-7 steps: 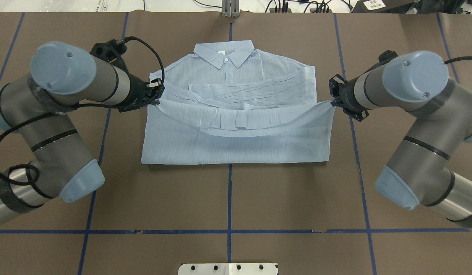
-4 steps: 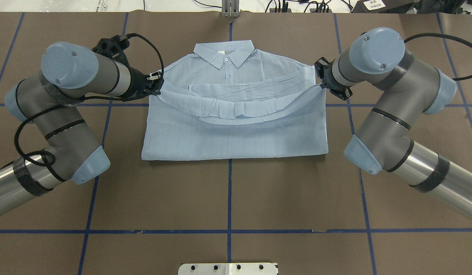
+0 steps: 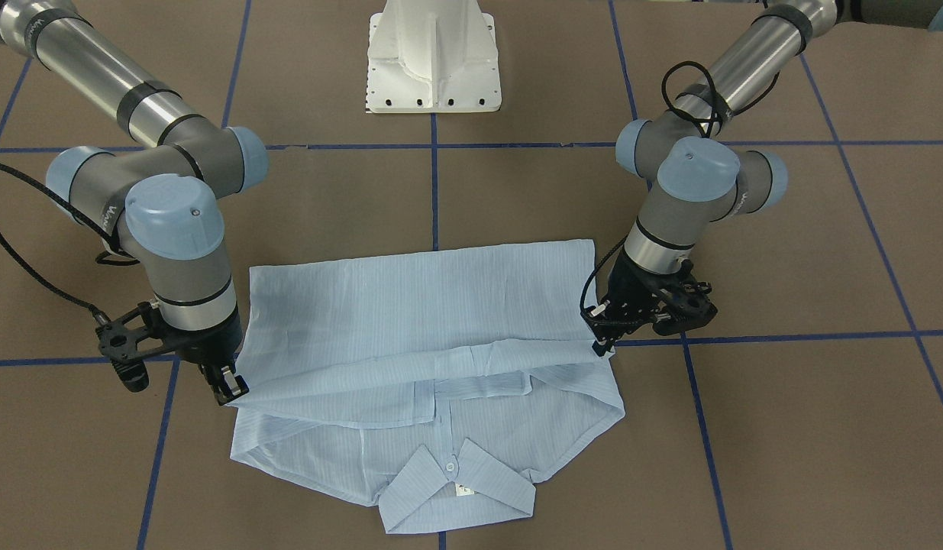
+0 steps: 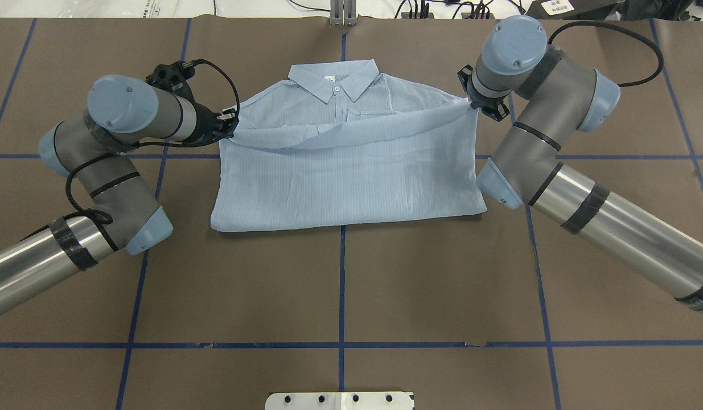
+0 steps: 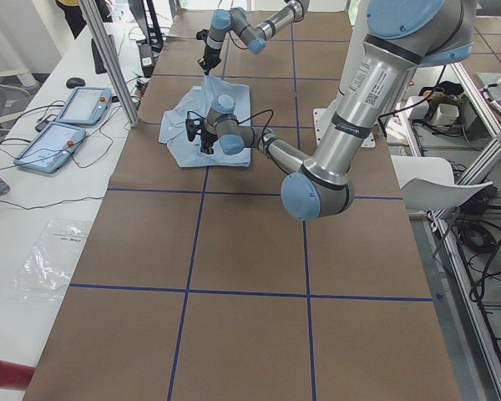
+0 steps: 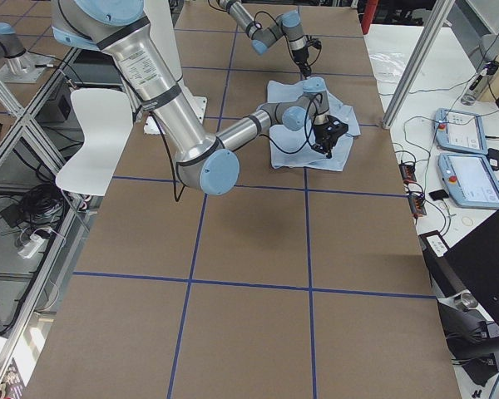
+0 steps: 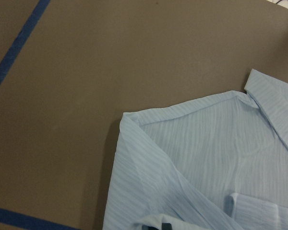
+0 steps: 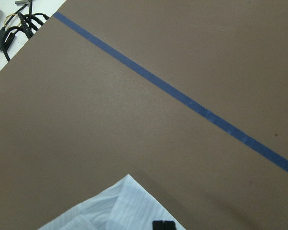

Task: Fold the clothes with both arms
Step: 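Lay the hem near the collar and open both grippers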

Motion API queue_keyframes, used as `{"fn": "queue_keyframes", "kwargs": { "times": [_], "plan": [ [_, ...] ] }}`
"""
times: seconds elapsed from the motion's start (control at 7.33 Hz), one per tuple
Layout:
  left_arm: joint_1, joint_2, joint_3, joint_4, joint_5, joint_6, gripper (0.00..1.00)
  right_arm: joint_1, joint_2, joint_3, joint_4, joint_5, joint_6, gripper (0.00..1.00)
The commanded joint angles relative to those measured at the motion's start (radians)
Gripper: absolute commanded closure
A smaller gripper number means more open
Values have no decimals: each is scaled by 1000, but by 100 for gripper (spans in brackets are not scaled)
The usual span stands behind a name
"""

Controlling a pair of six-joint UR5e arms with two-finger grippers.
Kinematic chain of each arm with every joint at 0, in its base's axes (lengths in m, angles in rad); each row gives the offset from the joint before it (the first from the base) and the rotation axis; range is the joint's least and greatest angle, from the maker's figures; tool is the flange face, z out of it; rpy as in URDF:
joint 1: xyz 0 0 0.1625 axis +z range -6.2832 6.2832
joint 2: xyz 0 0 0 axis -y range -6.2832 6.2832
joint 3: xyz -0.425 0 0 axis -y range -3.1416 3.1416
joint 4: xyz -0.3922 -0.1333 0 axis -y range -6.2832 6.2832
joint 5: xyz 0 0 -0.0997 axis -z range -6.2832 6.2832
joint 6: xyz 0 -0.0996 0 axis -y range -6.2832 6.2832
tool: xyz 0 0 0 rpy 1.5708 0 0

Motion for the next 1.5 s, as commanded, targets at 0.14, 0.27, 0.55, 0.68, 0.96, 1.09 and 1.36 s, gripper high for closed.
{"fn": "queue_keyframes", "kwargs": {
  "times": [0.14, 0.27, 0.55, 0.68, 0.96, 1.09, 1.36],
  "plan": [
    [-18, -45, 50, -6, 6, 0, 100, 11, 66, -89, 18, -5, 0, 100],
    [-18, -63, 67, -6, 6, 0, 100, 11, 68, -95, 19, -6, 0, 100],
    [-20, -97, 145, -43, 30, 3, 100, 11, 75, -121, 19, -18, 0, 100],
    [-34, -119, 165, -45, 30, 3, 100, 10, 75, -127, 19, -20, 0, 100],
    [-54, -131, 193, -49, 31, 50, 100, 8, 77, -130, 19, -20, 0, 100],
    [-54, -131, 196, -49, 31, 51, 100, 8, 80, -132, 19, -20, 0, 100],
    [-55, -131, 201, -49, 31, 51, 77, 7, 80, -132, 21, -20, -2, 72]
  ]
}}
